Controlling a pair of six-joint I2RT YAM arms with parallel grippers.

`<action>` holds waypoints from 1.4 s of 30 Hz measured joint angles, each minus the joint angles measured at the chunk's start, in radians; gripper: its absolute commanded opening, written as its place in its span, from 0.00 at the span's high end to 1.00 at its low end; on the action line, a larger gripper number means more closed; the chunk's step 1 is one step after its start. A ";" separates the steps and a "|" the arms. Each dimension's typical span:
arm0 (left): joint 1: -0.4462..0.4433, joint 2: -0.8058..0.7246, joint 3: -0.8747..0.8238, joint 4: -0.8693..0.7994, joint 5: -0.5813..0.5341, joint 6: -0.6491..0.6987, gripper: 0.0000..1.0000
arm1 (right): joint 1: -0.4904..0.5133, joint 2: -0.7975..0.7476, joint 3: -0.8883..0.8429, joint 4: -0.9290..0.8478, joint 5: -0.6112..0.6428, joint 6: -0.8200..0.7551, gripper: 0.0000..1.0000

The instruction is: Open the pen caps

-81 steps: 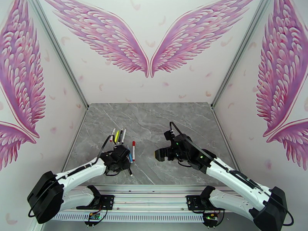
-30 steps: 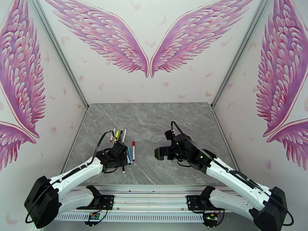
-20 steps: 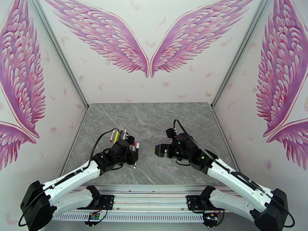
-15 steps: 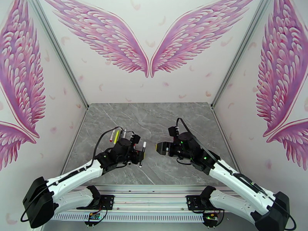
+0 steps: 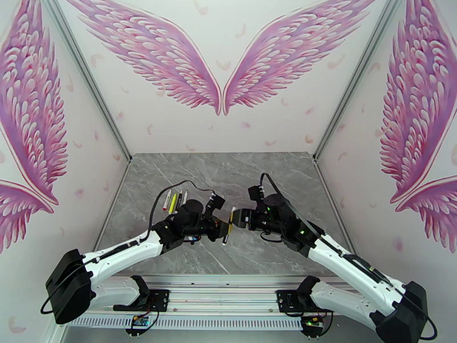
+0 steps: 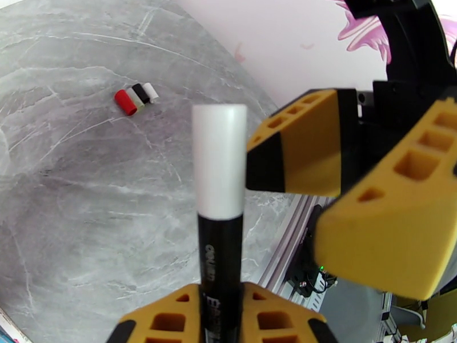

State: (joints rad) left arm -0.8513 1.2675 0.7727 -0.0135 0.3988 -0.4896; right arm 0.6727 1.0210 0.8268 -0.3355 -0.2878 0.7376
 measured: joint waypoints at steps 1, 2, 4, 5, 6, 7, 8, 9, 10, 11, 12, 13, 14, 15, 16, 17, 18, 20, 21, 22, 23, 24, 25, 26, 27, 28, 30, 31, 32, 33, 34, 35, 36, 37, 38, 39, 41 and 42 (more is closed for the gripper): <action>-0.005 0.004 0.000 0.002 0.001 0.004 0.81 | -0.003 0.002 0.003 -0.001 -0.002 0.001 0.41; -0.009 0.007 0.000 0.003 0.001 0.008 0.81 | -0.006 0.003 0.007 0.000 -0.005 0.003 0.41; -0.021 0.011 0.000 0.004 0.000 0.018 0.81 | -0.017 0.012 0.016 -0.001 -0.014 0.007 0.43; -0.026 0.012 0.000 0.005 0.001 0.021 0.81 | -0.024 0.019 0.023 -0.002 -0.021 0.009 0.45; -0.030 0.014 0.001 0.005 0.001 0.024 0.81 | -0.027 0.026 0.028 -0.003 -0.026 0.011 0.46; -0.035 0.015 0.002 0.005 0.000 0.028 0.81 | -0.032 0.034 0.033 -0.004 -0.033 0.014 0.47; -0.040 0.015 0.004 0.004 0.000 0.032 0.81 | -0.035 0.040 0.037 -0.005 -0.038 0.017 0.48; -0.043 0.015 0.006 0.004 0.000 0.037 0.81 | -0.037 0.048 0.041 -0.005 -0.045 0.018 0.50; -0.047 0.015 0.010 0.005 -0.002 0.041 0.81 | -0.038 0.055 0.045 -0.005 -0.052 0.020 0.52; -0.048 0.015 0.011 0.007 -0.002 0.042 0.81 | -0.038 0.060 0.047 -0.006 -0.060 0.021 0.53; -0.048 0.015 0.012 0.010 -0.003 0.044 0.82 | -0.038 0.063 0.048 -0.008 -0.067 0.022 0.54; -0.051 0.015 0.013 0.012 -0.003 0.045 0.81 | -0.038 0.066 0.050 -0.009 -0.075 0.022 0.55; -0.052 0.015 0.013 0.013 -0.003 0.045 0.81 | -0.038 0.066 0.050 -0.010 -0.079 0.022 0.57; -0.052 0.015 0.013 0.015 -0.003 0.045 0.82 | -0.039 0.066 0.050 -0.012 -0.081 0.021 0.59; -0.053 0.015 0.013 0.018 -0.004 0.045 0.82 | -0.040 0.066 0.050 -0.014 -0.083 0.021 0.61; -0.053 0.015 0.013 0.019 -0.004 0.045 0.81 | -0.040 0.066 0.050 -0.016 -0.084 0.021 0.62; -0.053 0.015 0.013 0.020 -0.004 0.045 0.81 | -0.042 0.066 0.050 -0.018 -0.084 0.021 0.64; -0.053 0.016 0.013 0.022 -0.004 0.045 0.81 | -0.044 0.066 0.050 -0.023 -0.083 0.020 0.67; -0.053 0.016 0.013 0.024 -0.004 0.045 0.82 | -0.044 0.066 0.050 -0.026 -0.083 0.020 0.69; -0.053 0.016 0.013 0.026 -0.004 0.045 0.82 | -0.044 0.066 0.050 -0.030 -0.083 0.018 0.71; -0.053 0.016 0.013 0.026 -0.004 0.045 0.82 | -0.044 0.066 0.050 -0.034 -0.083 0.017 0.73; -0.053 0.016 0.013 0.027 -0.003 0.045 0.82 | -0.045 0.066 0.050 -0.038 -0.082 0.015 0.75; -0.053 0.016 0.013 0.026 -0.003 0.045 0.82 | -0.045 0.066 0.050 -0.041 -0.080 0.013 0.75; -0.054 0.016 0.013 0.026 -0.003 0.045 0.82 | -0.045 0.066 0.050 -0.043 -0.078 0.010 0.76; -0.054 0.016 0.013 0.026 -0.003 0.045 0.82 | -0.045 0.066 0.050 -0.046 -0.075 0.006 0.76; -0.055 0.016 0.013 0.026 -0.003 0.044 0.82 | -0.045 0.066 0.050 -0.048 -0.074 0.002 0.78; -0.055 0.016 0.013 0.026 -0.003 0.045 0.82 | -0.045 0.066 0.050 -0.051 -0.070 -0.002 0.80; -0.055 0.016 0.013 0.025 -0.003 0.044 0.81 | -0.045 0.066 0.050 -0.052 -0.068 -0.003 0.80; -0.055 0.016 0.013 0.025 -0.003 0.044 0.80 | -0.045 0.066 0.050 -0.053 -0.067 -0.005 0.81; -0.055 0.016 0.013 0.026 -0.003 0.044 0.77 | -0.045 0.066 0.050 -0.053 -0.066 -0.005 0.82; -0.055 0.016 0.013 0.025 -0.003 0.045 0.71 | -0.045 0.066 0.050 -0.054 -0.066 -0.005 0.82; -0.056 0.017 0.013 0.026 -0.003 0.045 0.67 | -0.045 0.066 0.051 -0.055 -0.067 -0.005 0.82; -0.057 0.018 0.013 0.029 -0.002 0.042 0.65 | -0.045 0.066 0.052 -0.057 -0.067 -0.005 0.83; -0.059 0.019 0.013 0.034 0.001 0.042 0.63 | -0.045 0.066 0.052 -0.058 -0.068 -0.005 0.83; -0.062 0.022 0.013 0.039 0.002 0.038 0.62 | -0.045 0.066 0.052 -0.059 -0.068 -0.005 0.83; -0.065 0.024 0.013 0.045 0.002 0.034 0.62 | -0.045 0.066 0.052 -0.059 -0.069 -0.005 0.83; -0.072 0.034 0.013 0.062 0.003 0.031 0.62 | -0.045 0.066 0.052 -0.058 -0.077 -0.004 0.83; -0.074 0.039 0.013 0.068 0.003 0.029 0.64 | -0.045 0.066 0.052 -0.058 -0.081 -0.004 0.83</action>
State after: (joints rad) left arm -0.9257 1.3064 0.7856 0.0547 0.4023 -0.4606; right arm 0.6281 1.0866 0.8791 -0.3939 -0.3691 0.7338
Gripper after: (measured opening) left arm 0.380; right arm 0.205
